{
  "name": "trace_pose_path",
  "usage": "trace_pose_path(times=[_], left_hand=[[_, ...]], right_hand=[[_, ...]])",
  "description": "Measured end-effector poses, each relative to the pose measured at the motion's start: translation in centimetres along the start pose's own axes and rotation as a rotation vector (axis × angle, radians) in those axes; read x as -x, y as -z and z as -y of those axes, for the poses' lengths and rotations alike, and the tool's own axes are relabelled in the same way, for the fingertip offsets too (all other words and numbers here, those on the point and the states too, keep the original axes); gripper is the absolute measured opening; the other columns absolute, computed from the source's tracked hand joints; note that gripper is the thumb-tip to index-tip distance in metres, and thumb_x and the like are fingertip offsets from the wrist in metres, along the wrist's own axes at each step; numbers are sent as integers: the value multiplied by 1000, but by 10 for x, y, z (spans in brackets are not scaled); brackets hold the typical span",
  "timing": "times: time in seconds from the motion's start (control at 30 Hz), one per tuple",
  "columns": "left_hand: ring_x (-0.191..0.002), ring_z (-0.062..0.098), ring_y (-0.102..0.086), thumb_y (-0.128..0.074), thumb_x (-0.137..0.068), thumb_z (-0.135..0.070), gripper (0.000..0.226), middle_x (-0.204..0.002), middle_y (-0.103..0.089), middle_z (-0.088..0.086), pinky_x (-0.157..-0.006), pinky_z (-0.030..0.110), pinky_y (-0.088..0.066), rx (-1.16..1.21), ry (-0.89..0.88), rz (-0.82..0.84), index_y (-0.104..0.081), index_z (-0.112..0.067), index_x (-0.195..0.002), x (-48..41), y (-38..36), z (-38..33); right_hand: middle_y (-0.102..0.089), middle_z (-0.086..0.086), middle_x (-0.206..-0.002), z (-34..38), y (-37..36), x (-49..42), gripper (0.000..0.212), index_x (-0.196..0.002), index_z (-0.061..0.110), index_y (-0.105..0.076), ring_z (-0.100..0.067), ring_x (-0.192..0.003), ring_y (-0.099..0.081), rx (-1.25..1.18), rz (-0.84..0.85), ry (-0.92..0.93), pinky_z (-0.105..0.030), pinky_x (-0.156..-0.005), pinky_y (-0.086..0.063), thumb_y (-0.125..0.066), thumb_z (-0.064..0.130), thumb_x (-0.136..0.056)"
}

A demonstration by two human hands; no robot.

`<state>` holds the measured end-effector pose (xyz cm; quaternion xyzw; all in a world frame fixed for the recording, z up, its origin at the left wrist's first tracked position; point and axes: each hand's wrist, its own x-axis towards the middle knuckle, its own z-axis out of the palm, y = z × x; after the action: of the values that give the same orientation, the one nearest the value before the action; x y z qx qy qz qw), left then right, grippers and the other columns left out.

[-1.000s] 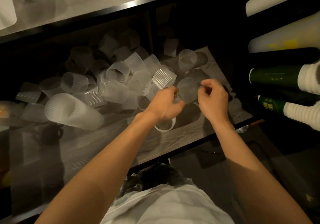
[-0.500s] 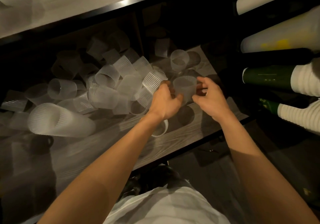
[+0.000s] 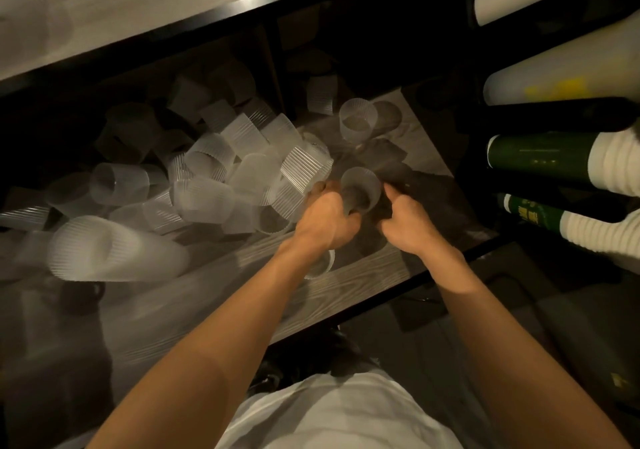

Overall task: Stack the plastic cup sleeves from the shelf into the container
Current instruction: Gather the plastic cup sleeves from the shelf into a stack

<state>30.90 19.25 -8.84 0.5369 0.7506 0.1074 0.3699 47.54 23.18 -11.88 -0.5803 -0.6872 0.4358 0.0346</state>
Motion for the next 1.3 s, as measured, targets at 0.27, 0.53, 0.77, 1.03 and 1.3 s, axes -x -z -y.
trace_pose_path(times=[0.27, 0.53, 0.77, 1.03, 1.3], left_hand=[[-112, 29, -61, -62, -83, -40, 50, -116, -66, 10, -76, 32, -48, 83, -4, 33, -60, -4, -118, 3, -6, -4], [-81, 16, -64, -77, -82, -35, 43, -98, -63, 0, -71, 35, -58, 321, -292, -50, -58, -18, -117, 38, 34, 14], [-63, 23, -62, -71, -89, -24, 15, -78, -65, 9, -58, 35, -51, 393, -285, -150, -58, -19, -94, 71, 40, 66], [-62, 15, -58, -57, -101, -34, 21, -72, -65, 3, -59, 30, -48, 323, -262, -325, -63, -16, -92, 77, 36, 87], [-58, 8, -52, -60, -99, -40, 22, -72, -64, 3, -55, 21, -46, 345, -246, -298, -62, -19, -90, 79, 35, 99]], right_hand=[[-64, 3, -126, 1, 3, 8, 72, -144, 22, -50, -15, -120, -61, -245, -133, 18, -29, -99, -51, -74, -1, -79], [-65, 6, -118, 19, 32, 47, 60, -125, 25, -57, -9, -110, -65, -352, 37, 183, -32, -96, -55, -86, 8, -76], [-66, 4, -111, 56, 5, 63, 59, -114, 31, -53, -15, -95, -71, -205, 244, 223, -40, -87, -61, -92, 23, -70], [-64, -4, -106, 72, -20, 69, 61, -113, 28, -47, -18, -87, -69, -62, 202, 238, -39, -79, -61, -92, 27, -71], [-62, 3, -105, 80, -29, 75, 62, -112, 28, -43, -14, -88, -66, 51, 192, 250, -27, -72, -57, -90, 31, -72]])
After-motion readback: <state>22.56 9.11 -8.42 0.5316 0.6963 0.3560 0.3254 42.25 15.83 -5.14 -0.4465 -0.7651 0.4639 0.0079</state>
